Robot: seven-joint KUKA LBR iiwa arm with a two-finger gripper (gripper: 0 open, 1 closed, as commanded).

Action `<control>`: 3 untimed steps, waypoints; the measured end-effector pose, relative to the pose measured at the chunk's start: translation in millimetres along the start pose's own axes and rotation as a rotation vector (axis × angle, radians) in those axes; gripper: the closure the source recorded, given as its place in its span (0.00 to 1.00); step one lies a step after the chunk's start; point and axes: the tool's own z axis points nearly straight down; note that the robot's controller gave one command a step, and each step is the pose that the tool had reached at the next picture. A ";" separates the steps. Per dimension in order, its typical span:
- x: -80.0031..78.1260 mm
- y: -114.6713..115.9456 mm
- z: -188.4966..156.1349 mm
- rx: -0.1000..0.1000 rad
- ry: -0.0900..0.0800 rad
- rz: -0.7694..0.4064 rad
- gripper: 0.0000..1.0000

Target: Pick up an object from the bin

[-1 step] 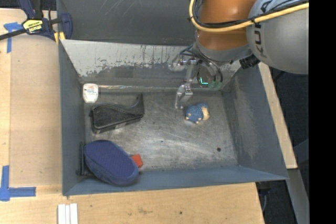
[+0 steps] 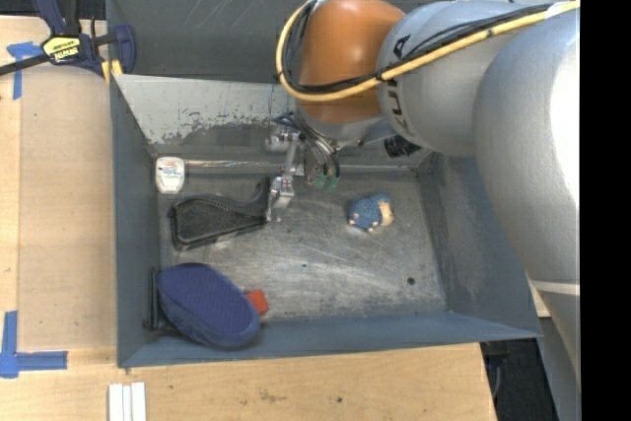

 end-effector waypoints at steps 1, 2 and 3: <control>5.4 0.9 18.9 -0.002 -0.007 -0.188 0.00; 24.8 80.9 44.1 -0.001 -0.020 -0.445 0.00; 23.0 79.0 42.8 0.000 -0.023 -0.441 1.00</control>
Offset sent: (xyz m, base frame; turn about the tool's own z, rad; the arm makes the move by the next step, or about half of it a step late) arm -0.0171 0.0086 -0.0537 -0.3321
